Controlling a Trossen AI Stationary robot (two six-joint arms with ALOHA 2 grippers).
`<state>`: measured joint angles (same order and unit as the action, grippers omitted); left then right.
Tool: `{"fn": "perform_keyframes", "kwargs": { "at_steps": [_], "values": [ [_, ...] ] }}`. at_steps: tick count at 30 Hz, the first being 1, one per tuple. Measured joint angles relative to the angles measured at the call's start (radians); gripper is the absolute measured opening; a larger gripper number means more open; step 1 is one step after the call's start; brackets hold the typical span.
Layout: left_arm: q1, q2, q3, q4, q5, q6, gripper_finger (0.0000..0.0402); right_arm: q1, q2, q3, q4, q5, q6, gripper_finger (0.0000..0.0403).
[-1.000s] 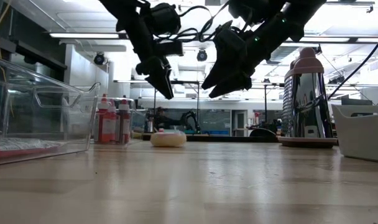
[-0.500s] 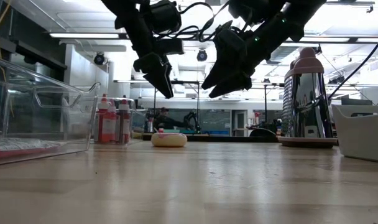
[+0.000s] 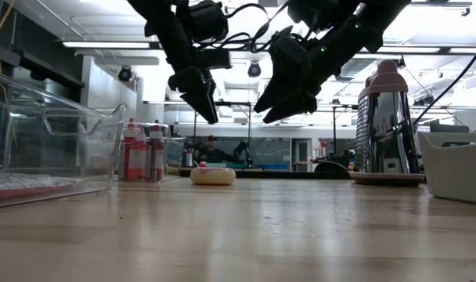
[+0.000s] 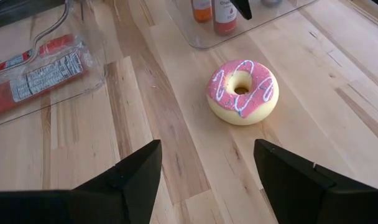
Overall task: Pick & Place Food Item
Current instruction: Put the pink donut into the gray bin
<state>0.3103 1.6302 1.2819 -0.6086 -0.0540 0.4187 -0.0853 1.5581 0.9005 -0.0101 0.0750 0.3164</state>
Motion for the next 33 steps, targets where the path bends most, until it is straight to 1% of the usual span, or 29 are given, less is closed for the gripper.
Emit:
{"fn": "perform_keyframes", "kwargs": {
  "at_steps": [5,13,19,23,26,33],
  "values": [
    [-0.017,0.013,0.0,-0.02,-0.001,-0.017,0.0139,0.0,0.0,0.0,0.0,0.0,0.0,0.0245],
    [-0.055,0.095,0.0,-0.023,-0.001,-0.079,0.0139,0.0,0.0,0.0,0.0,-0.001,0.0,0.0245],
    [-0.059,0.137,0.0,-0.026,0.0,-0.127,0.0139,0.0,0.0,0.0,0.0,-0.001,0.0,0.0245],
    [-0.059,0.148,0.0,-0.033,0.004,-0.129,0.0144,0.0,0.0,0.0,0.0,-0.001,0.0,0.0245],
    [-0.06,0.149,0.0,-0.041,0.006,-0.126,0.0162,0.0,0.0,0.0,0.002,-0.001,0.0,0.0245],
    [-0.061,0.151,0.0,-0.05,0.028,-0.07,0.0227,0.0,0.0,0.0,0.006,0.0,0.0,0.0245]
  ]
}}
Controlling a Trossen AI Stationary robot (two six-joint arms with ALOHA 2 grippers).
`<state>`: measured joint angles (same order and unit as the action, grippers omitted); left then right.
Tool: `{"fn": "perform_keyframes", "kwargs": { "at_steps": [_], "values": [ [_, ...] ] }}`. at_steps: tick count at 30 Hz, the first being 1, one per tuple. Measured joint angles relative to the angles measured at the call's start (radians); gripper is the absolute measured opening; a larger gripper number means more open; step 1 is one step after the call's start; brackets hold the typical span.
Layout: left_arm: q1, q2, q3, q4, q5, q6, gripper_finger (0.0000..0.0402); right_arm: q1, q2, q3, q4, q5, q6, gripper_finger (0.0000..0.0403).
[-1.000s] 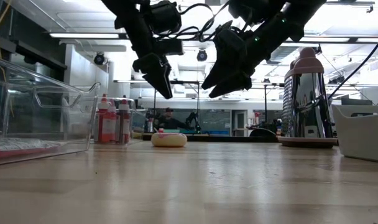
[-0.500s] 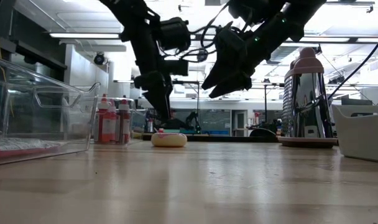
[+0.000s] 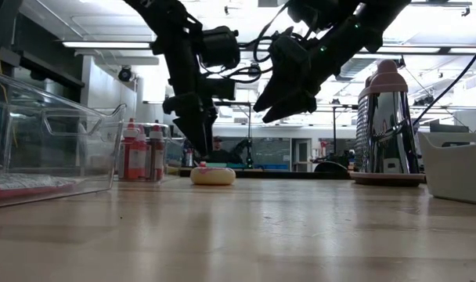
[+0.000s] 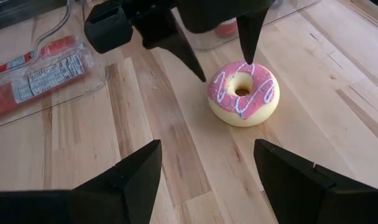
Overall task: Pick & Place Food Item
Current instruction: Put the pink donut into the gray bin
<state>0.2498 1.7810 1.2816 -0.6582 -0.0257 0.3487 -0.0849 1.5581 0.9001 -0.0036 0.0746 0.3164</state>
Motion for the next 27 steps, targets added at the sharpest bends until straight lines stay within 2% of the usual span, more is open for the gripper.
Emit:
{"fn": "perform_keyframes", "kwargs": {
  "at_steps": [5,27],
  "values": [
    [-0.009,0.003,0.0,0.001,0.003,0.033,0.0245,0.0,0.0,0.0,0.001,0.0,0.0,0.0245],
    [-0.015,0.074,-0.003,0.012,0.024,0.039,0.0246,0.0,0.0,0.0,0.018,-0.001,0.0,0.0245]
  ]
}}
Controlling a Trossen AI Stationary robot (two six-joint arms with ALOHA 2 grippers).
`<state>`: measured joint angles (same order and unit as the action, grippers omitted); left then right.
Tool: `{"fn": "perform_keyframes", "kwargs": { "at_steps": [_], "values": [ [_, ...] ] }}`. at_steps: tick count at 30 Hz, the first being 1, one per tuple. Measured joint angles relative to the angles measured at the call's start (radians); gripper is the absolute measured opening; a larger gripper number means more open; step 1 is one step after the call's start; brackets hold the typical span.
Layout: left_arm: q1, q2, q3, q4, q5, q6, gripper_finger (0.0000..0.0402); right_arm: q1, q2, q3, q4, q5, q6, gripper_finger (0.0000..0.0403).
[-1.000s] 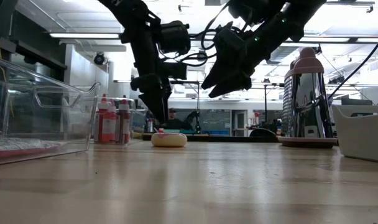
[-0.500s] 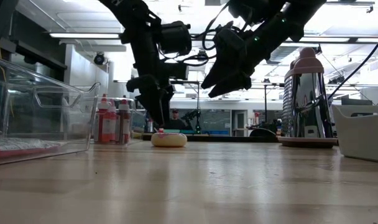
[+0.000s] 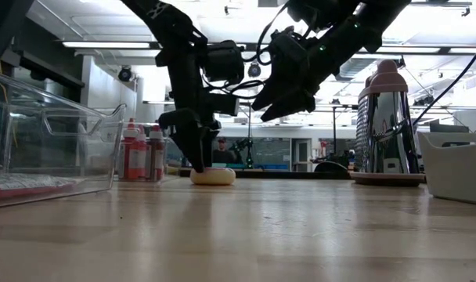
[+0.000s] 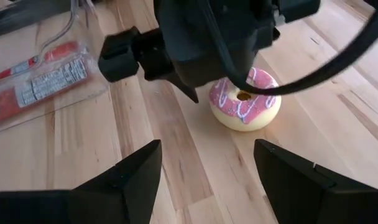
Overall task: Pick & Place Food Item
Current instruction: Put the pink donut into the gray bin
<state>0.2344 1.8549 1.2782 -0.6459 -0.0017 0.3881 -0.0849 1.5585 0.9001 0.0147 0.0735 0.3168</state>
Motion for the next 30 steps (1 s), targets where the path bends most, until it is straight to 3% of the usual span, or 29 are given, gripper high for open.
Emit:
{"fn": "perform_keyframes", "kwargs": {
  "at_steps": [18,30],
  "values": [
    [0.008,0.042,0.0,0.017,0.014,-0.023,0.0243,0.0,0.0,0.0,0.005,-0.002,0.0,0.0245],
    [0.008,0.042,0.0,0.015,0.01,-0.047,0.0151,0.0,0.0,0.0,0.005,-0.002,0.0,0.0245]
  ]
}}
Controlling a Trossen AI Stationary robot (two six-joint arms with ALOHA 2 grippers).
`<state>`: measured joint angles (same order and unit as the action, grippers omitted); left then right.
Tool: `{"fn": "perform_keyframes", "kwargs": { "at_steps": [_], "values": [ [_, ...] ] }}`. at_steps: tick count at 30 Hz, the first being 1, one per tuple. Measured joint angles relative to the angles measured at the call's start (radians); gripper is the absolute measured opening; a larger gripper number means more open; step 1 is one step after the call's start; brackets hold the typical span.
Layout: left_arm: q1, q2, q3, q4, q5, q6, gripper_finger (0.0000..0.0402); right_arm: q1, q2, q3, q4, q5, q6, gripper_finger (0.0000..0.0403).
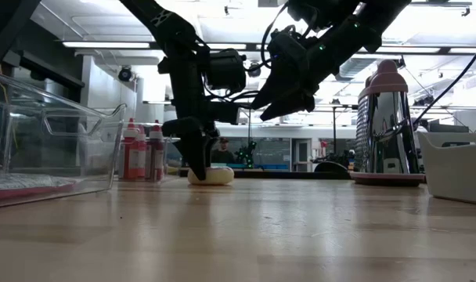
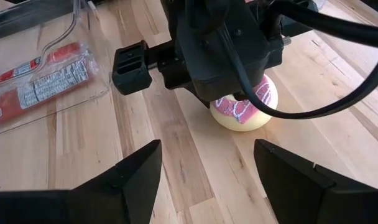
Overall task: Pick & Place Food Item
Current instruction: Put the pink donut into the gray bin
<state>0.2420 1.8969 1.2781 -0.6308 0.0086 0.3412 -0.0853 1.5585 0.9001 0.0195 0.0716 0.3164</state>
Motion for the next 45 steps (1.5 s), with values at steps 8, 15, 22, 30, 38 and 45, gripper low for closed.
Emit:
{"fn": "perform_keyframes", "kwargs": {
  "at_steps": [8,15,22,30,38,45],
  "values": [
    [0.0,0.0,0.0,0.0,0.0,-0.002,0.0109,0.0,0.0,0.0,0.0,0.0,0.0,0.0245],
    [0.0,0.0,0.0,0.0,-0.001,-0.002,0.0088,0.0,0.0,0.0,0.0,0.0,0.0,0.0245],
    [0.003,-0.001,0.0,0.0,-0.003,-0.002,0.0087,0.0,0.0,0.0,0.0,0.0,0.0,0.0245],
    [0.07,-0.054,0.002,0.0,0.002,-0.002,0.0087,0.0,0.0,0.0,0.003,0.0,0.0,0.0245],
    [0.148,-0.078,0.003,0.015,0.0,-0.007,0.0087,0.0,0.0,0.0,0.008,0.001,0.0,0.0245],
    [0.182,-0.085,0.003,0.036,0.03,0.004,0.0087,0.0,0.0,0.0,0.008,0.0,0.0,0.0245]
  ]
}}
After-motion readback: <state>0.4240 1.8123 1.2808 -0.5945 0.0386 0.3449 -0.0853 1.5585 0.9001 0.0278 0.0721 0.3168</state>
